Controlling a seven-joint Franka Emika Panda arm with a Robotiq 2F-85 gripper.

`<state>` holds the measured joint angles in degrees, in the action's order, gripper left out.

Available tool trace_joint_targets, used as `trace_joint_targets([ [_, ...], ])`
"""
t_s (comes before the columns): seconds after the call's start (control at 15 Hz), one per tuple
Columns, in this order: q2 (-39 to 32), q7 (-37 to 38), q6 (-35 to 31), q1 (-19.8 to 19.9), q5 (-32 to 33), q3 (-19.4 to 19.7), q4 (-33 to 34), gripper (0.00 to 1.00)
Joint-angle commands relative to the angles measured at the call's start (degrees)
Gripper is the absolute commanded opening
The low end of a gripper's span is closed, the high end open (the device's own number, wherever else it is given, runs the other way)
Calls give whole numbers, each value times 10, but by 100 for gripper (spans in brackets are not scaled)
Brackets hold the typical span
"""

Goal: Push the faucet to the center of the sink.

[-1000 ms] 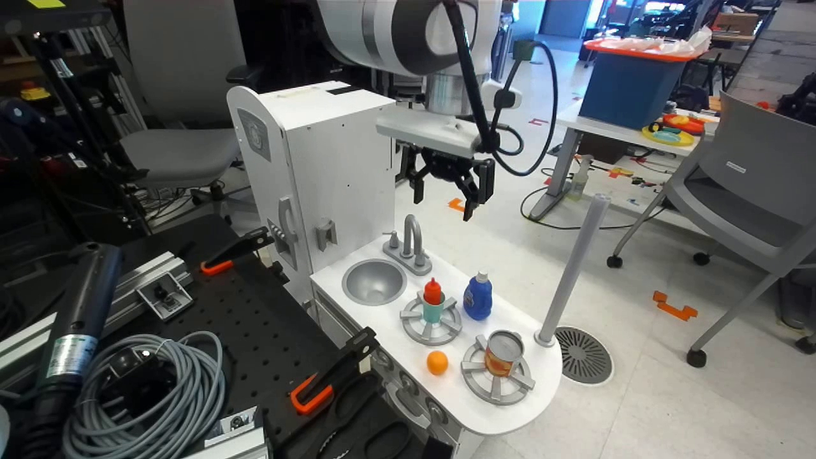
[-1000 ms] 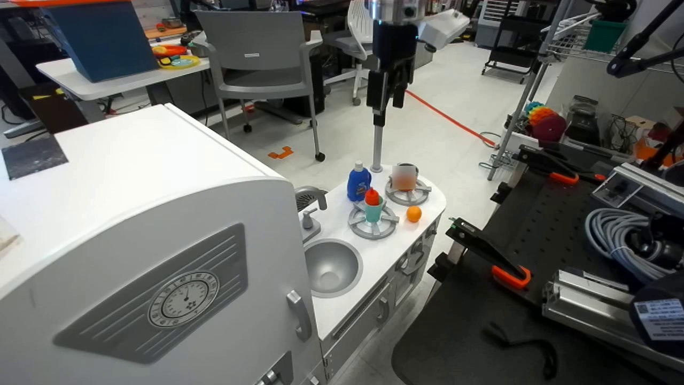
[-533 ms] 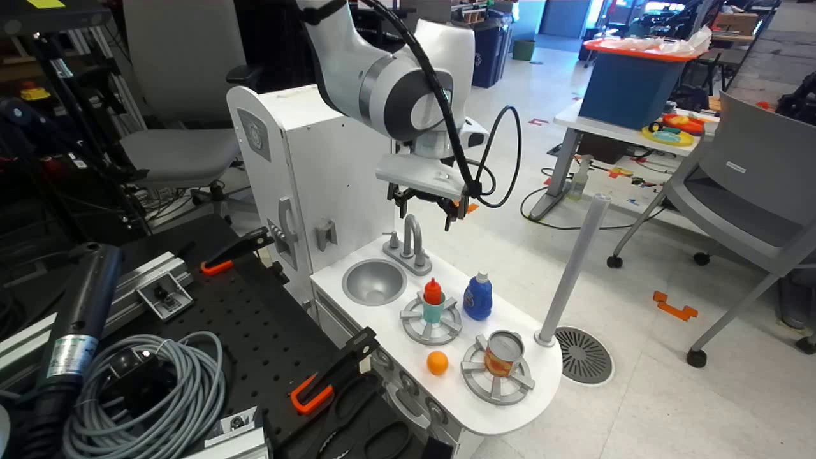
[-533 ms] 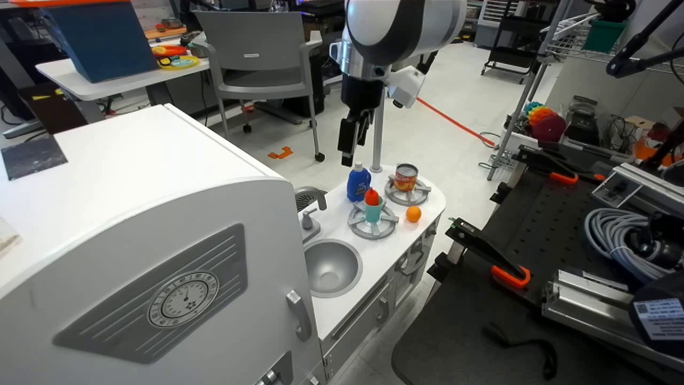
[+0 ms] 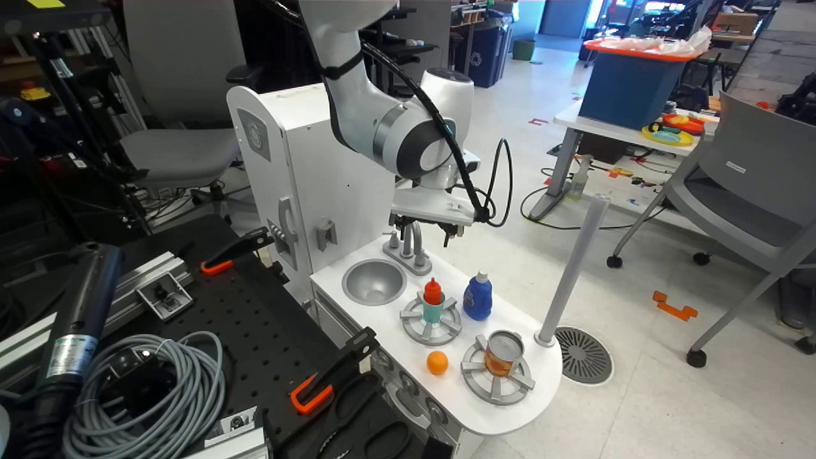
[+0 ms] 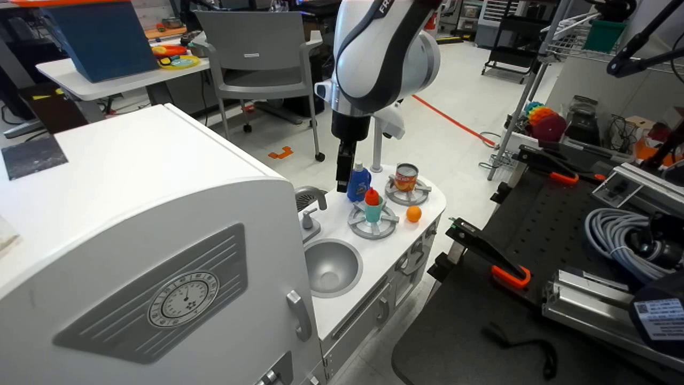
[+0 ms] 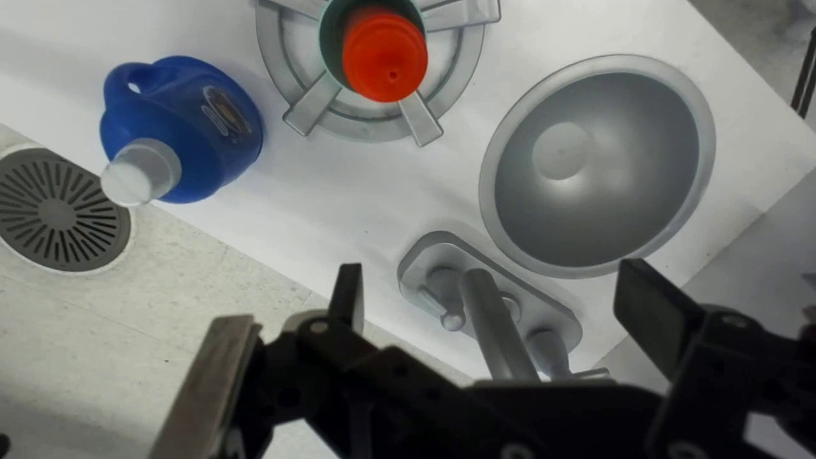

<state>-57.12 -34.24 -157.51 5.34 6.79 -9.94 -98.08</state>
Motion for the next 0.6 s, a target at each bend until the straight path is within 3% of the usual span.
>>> trace_joint_targets([
  [0.0, -49, -42, 4, 6, 32, -16, 58, 100],
  [0.53, -104, -116, 4, -8, 56, -23, 112, 100],
])
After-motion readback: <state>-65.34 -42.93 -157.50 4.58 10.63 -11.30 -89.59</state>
